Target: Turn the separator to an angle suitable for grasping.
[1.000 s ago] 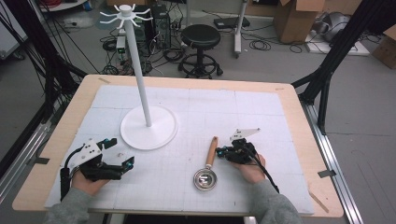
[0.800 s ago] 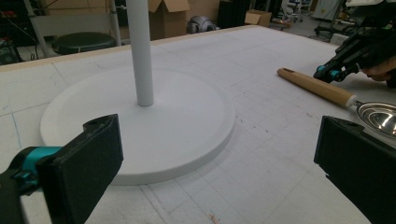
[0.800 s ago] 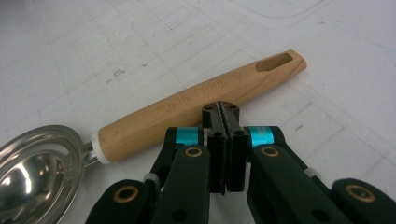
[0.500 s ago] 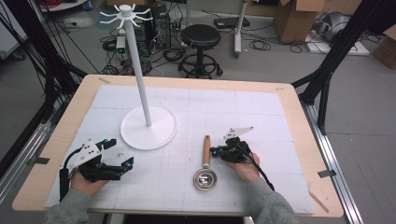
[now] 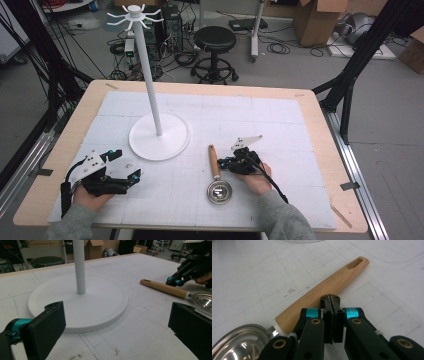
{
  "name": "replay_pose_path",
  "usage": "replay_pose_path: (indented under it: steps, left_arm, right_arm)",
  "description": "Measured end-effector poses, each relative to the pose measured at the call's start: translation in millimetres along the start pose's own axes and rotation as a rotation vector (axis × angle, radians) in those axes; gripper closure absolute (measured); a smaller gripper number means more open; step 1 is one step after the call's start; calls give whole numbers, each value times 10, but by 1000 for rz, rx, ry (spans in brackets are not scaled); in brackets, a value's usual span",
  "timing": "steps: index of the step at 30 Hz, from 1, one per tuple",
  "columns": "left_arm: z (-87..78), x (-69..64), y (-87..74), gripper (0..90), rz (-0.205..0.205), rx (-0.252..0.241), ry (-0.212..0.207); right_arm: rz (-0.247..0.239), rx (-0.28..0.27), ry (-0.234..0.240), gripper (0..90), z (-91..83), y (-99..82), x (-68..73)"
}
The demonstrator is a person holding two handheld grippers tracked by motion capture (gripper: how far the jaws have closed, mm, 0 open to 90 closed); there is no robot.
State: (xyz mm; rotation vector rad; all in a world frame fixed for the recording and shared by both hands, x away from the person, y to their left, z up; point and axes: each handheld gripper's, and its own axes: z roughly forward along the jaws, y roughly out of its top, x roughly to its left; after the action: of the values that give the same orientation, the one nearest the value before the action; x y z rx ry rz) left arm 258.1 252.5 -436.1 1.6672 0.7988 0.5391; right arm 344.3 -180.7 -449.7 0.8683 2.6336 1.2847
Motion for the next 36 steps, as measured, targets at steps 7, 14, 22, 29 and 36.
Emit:
replay_pose_path:
  steps: [7,14,22,29,36]
  left_arm:
    - [5,4,-8,18,1,5,-1]
    - [5,5,-7,18,2,6,0]
    - [3,8,-7,18,2,6,-3]
    - [-1,6,-4,18,5,3,0]
    - [-1,7,-7,18,0,2,1]
  right_arm:
    - [0,-81,39,900,-180,81,101]
    - [-35,-62,83,900,-100,144,302]
    - [-93,48,81,900,60,174,462]
    - [-108,89,83,900,124,178,501]
    - [-149,128,80,900,181,197,555]
